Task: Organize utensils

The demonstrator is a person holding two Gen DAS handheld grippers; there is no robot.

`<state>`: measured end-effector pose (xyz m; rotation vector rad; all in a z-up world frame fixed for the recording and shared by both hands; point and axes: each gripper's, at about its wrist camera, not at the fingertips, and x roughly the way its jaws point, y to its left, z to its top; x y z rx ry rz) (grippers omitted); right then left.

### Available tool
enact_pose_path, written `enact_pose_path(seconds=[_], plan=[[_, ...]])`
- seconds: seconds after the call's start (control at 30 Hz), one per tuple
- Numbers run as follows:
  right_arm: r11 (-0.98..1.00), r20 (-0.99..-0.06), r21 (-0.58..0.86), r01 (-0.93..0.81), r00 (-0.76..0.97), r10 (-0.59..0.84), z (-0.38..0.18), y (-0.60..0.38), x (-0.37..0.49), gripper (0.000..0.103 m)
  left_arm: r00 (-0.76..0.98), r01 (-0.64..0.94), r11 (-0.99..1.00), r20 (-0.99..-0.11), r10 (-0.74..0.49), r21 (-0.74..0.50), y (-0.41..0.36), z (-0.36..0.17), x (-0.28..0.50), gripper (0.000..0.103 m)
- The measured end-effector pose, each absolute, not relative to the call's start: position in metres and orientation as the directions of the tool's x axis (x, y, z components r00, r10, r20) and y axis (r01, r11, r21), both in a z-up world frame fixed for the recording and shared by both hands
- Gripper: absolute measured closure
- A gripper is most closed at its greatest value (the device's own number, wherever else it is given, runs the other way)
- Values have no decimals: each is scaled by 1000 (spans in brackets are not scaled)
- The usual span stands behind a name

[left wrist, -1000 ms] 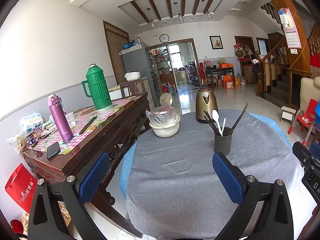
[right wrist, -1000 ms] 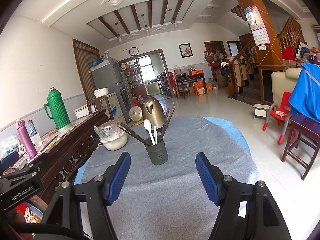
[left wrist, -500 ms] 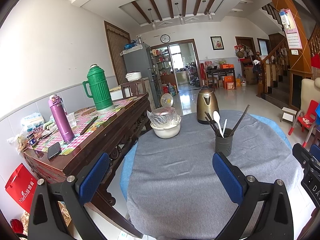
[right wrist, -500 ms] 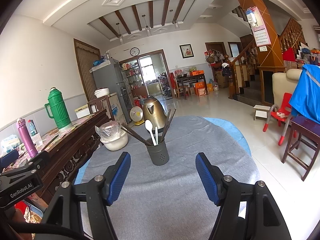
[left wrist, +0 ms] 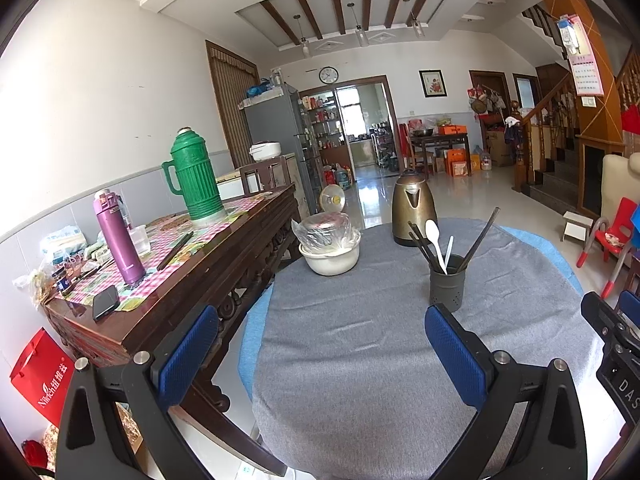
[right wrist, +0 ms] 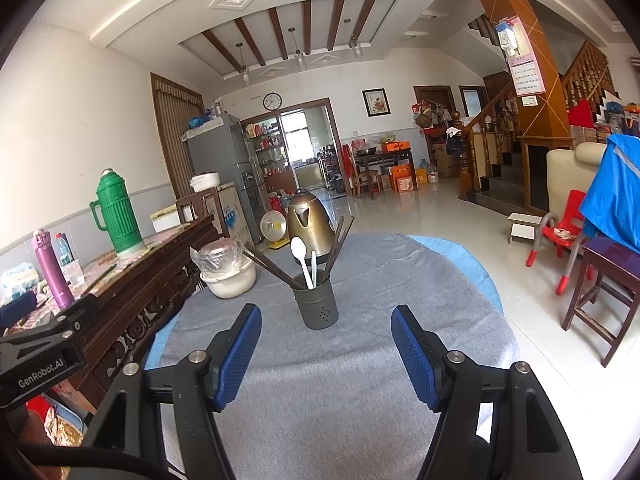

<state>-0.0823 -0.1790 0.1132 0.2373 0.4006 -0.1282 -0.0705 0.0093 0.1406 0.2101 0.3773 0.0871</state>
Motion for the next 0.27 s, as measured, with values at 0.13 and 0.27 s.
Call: enact_pose_path(seconds=[0.13,0.27], plan=[[963,-420,208,172,905,-71,108,-186,-73,32,926,-38,978,-360,110,203,5,140,-59,0],[963,-438,191,189,894,-89,102,-196,-57,32,917,-4,980,-390,83,198,-1,129,-39,0]])
